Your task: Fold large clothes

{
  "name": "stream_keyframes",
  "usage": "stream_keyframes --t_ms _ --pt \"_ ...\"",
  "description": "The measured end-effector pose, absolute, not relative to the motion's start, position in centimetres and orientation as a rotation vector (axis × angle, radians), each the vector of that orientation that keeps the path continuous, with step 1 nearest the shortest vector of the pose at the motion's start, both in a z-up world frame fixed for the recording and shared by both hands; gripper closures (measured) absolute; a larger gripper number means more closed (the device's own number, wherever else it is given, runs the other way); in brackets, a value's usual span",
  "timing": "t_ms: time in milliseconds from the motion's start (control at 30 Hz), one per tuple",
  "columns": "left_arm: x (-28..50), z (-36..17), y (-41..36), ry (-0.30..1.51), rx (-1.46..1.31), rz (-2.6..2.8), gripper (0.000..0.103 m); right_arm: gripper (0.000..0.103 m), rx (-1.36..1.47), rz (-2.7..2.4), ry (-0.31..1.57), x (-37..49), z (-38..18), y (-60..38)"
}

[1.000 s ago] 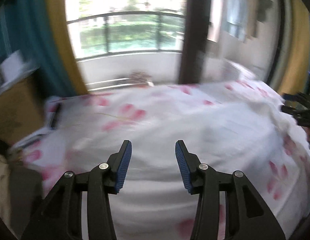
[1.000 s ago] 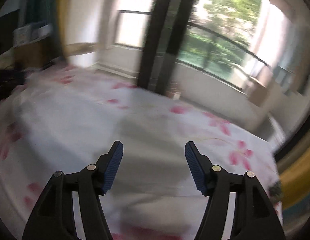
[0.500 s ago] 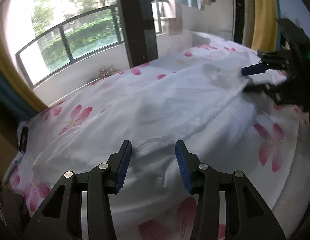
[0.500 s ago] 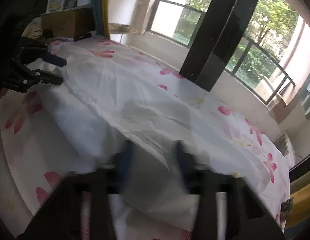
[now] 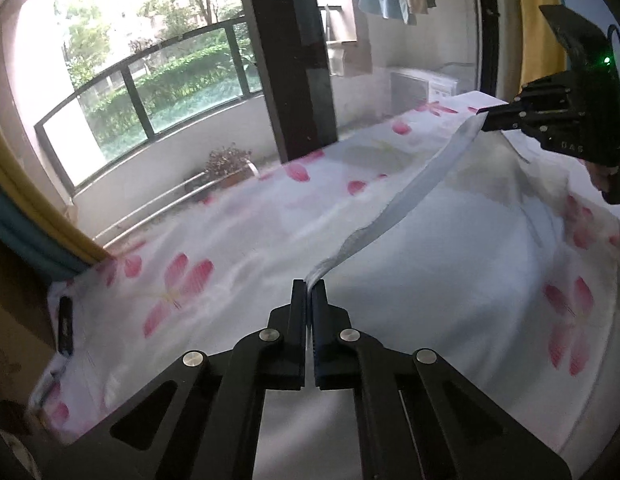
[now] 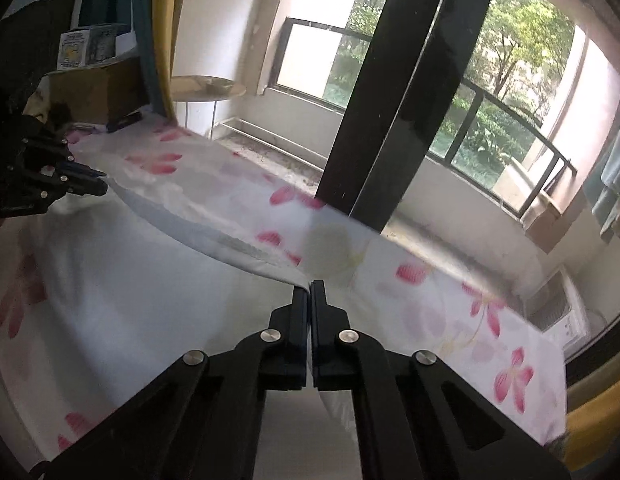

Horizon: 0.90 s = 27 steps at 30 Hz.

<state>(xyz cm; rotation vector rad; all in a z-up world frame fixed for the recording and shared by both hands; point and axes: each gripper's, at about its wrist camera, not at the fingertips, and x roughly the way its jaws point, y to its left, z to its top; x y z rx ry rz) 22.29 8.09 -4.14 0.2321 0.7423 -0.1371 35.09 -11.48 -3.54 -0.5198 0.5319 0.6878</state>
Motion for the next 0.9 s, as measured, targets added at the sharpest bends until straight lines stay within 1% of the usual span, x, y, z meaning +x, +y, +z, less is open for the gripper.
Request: stream_keyframes --t_ms 100,233,367,533,600,667,700,733,800,833,900 --pt "24.6 -3.9 9.2 0.744 0.215 -0.114 0.1 0.103 -0.531 0.686 0.522 37.1 -3.2 -10.4" --pt "27.9 -4.2 10.6 0.765 0.194 -0.093 0.1 0.103 -0.522 0.684 0.554 40.4 -3.7 -9.2" --pt "31.6 -5.3 12.2 0.847 0.09 -0.108 0.1 0.103 -0.534 0.671 0.588 43.0 -4.8 -8.4" --pt "34.4 -7.2 13.8 0.905 0.083 -0.006 0.099 0.102 -0.551 0.617 0.646 45.4 -7.1 -7.8" --pt "35.1 -7.6 14.7 0.916 0.079 0.032 0.092 0.102 -0.56 0.599 0.663 46.3 -7.8 -7.7" --pt "35.5 -7.8 15.5 0.926 0.072 0.069 0.091 0.099 -0.573 0.577 0.686 47.3 -8.2 -7.7" --pt "35.5 -7.6 15.9 0.923 0.064 0.073 0.091 0.086 -0.579 0.57 0.702 47.9 -8.3 -7.8" --pt "35.4 -7.4 16.3 0.918 0.06 0.082 0.091 0.059 -0.579 0.562 0.723 48.5 -8.4 -8.0" --pt "35.1 -6.8 17.2 0.91 0.063 0.122 0.089 0.032 -0.565 0.529 0.723 49.3 -7.9 -8.6" --pt "34.8 -6.4 17.8 0.903 0.058 0.139 0.088 0.032 -0.562 0.517 0.711 49.6 -7.4 -8.9" --pt "34.0 -5.6 18.8 0.888 0.036 0.16 0.071 0.032 -0.552 0.507 0.71 49.9 -6.2 -9.6"
